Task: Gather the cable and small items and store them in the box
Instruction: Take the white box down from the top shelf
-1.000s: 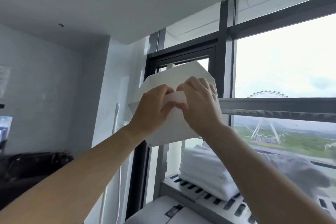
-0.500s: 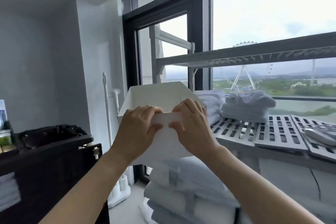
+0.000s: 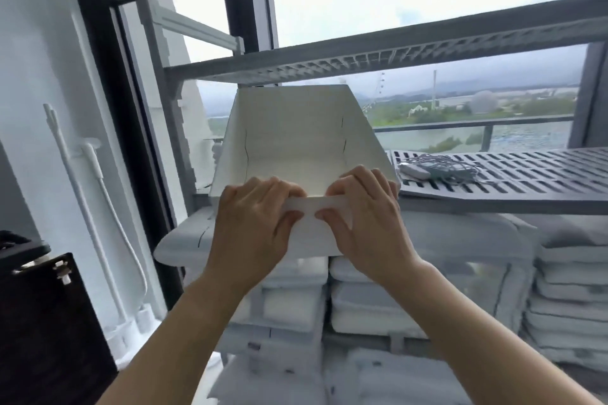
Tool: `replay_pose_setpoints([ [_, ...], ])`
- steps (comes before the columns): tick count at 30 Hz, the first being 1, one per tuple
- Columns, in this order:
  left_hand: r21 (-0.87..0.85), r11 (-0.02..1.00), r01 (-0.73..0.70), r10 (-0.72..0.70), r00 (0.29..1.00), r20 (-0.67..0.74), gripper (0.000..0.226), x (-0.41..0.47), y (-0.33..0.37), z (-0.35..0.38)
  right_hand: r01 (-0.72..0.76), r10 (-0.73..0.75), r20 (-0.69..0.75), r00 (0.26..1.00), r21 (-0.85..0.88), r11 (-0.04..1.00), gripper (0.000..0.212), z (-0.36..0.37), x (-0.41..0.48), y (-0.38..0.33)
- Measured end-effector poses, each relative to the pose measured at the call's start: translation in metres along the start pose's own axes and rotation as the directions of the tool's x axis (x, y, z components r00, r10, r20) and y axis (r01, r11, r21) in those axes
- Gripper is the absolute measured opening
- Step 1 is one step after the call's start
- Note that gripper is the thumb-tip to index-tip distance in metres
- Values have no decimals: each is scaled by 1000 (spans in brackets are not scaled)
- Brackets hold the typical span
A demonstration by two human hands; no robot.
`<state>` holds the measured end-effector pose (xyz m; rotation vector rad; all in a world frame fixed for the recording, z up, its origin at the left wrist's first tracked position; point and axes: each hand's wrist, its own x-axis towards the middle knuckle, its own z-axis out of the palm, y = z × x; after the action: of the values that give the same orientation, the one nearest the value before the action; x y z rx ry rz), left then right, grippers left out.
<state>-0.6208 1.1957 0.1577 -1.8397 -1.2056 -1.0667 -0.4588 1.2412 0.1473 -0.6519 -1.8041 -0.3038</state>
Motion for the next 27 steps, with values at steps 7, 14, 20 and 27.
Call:
replay_pose_setpoints([
  [7, -148, 981, -124, 115, 991, -71, 13, 55, 87, 74, -43, 30, -76, 997, -169, 985, 23, -81, -13, 91],
  [14, -320, 940, -121, 105, 992, -66, 19, 104, 196, 183, -91, 82, -44, 996, -298, 950, 23, -165, -38, 215],
  [20, -394, 913, -108, 99, 994, -42, 15, 141, 280, 272, -123, 118, -35, 992, -368, 922, 27, -222, -56, 320],
  [27, -436, 893, -111, 100, 994, -47, 15, 184, 335, 355, -134, 120, -60, 991, -399, 907, 27, -252, -59, 421],
])
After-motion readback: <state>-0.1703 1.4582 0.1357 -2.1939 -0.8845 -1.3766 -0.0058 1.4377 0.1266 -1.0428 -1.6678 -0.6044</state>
